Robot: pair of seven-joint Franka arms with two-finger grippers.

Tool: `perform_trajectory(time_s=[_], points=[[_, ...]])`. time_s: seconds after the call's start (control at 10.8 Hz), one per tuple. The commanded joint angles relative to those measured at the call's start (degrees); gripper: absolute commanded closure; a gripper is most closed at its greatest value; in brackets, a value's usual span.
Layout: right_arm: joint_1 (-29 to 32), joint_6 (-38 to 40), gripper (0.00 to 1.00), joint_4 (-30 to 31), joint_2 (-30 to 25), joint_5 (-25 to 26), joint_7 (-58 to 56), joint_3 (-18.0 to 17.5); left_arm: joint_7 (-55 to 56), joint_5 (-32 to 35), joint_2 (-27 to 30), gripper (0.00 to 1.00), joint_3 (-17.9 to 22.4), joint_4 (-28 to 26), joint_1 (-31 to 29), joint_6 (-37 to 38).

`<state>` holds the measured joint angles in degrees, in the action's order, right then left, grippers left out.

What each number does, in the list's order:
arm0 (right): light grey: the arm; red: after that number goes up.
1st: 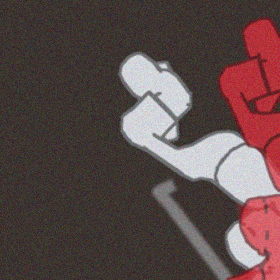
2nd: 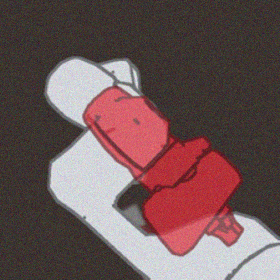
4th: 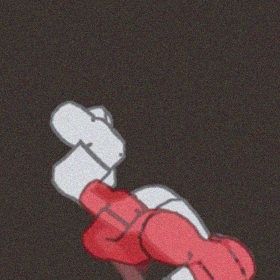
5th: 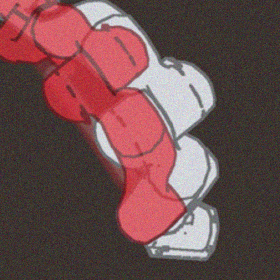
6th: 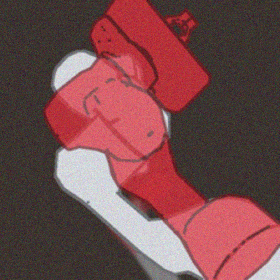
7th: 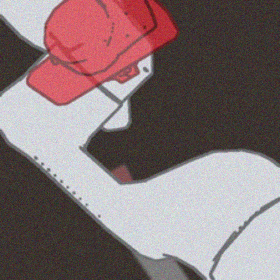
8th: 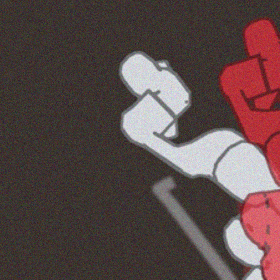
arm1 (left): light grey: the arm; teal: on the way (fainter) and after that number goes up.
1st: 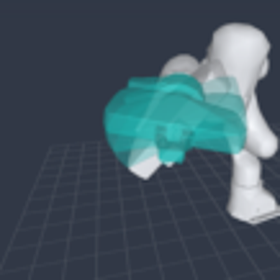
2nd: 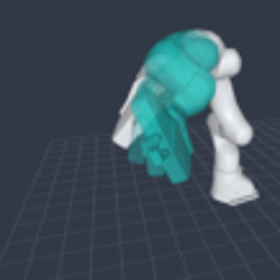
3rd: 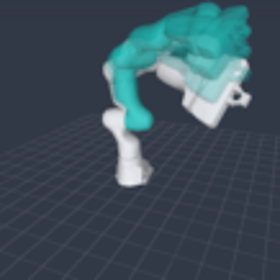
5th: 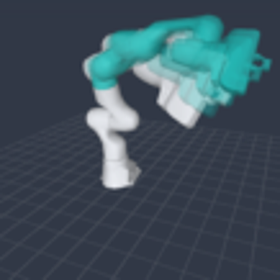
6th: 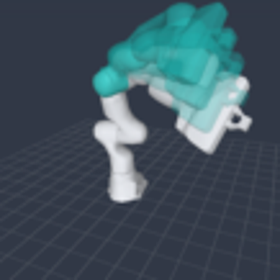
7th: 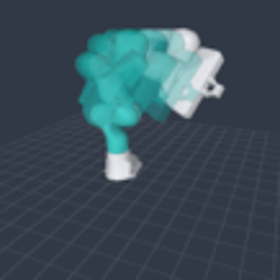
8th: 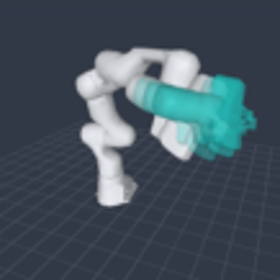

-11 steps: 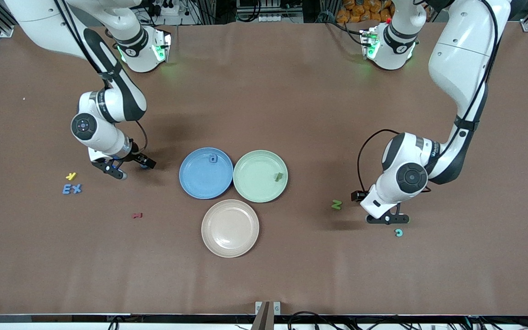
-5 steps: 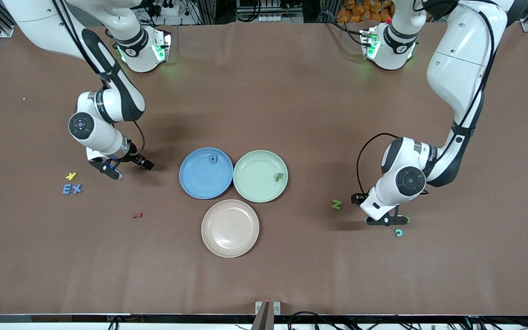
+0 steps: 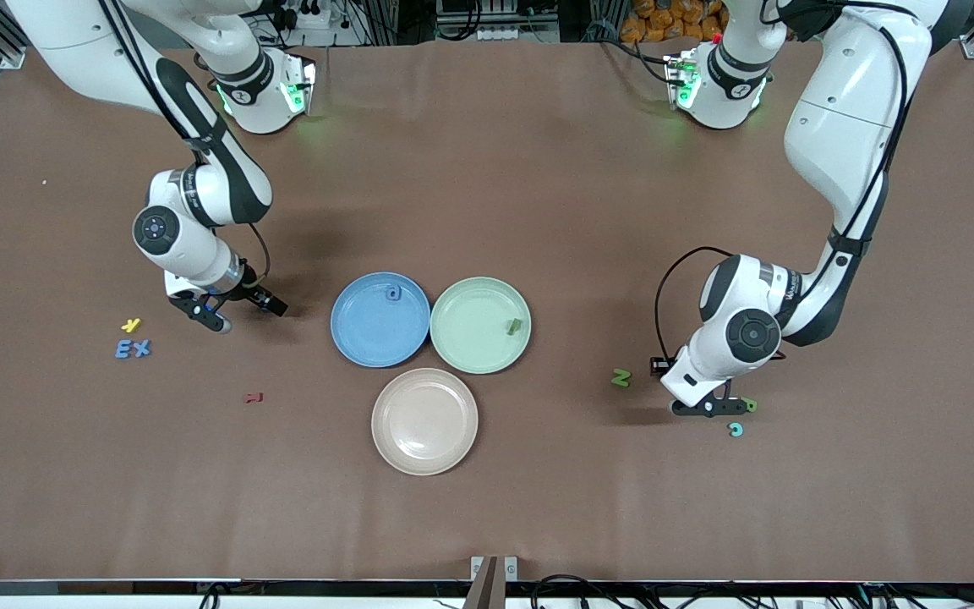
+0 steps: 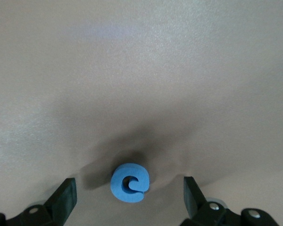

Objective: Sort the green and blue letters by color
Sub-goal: 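Carry the n to the green plate while the right gripper carries the c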

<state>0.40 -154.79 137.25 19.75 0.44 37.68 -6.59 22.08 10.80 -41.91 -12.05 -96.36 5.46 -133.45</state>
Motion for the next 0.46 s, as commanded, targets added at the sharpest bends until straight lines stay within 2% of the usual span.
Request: perform_trajectory(time_s=[0.0,0.09,0.19,0.28,0.37], points=[[0.0,-1.0,0.0,0.3,0.5,0.5,1.3,-0.4,0.0,1.4,-0.3,0.87,-0.2,-0.1,0.0,-0.5],[0.0,-1.0,0.0,0.3,0.5,0.5,1.3,-0.4,0.3,1.3,-0.2,1.0,-0.2,-0.1,0.2,-0.5],[0.0,-1.0,0.52,0.4,0.4,0.5,1.3,-0.4,0.9,1.3,0.2,1.0,-0.2,-0.1,0.6,-0.3],[-0.7,-1.1,1.0,0.4,0.4,0.5,1.3,-0.4,1.1,1.2,0.5,1.0,-0.3,-0.1,1.6,-0.1],[-0.7,-1.2,1.0,0.4,0.4,0.5,1.3,-0.4,1.6,1.3,1.3,1.0,-0.4,-0.1,2.4,0.3]])
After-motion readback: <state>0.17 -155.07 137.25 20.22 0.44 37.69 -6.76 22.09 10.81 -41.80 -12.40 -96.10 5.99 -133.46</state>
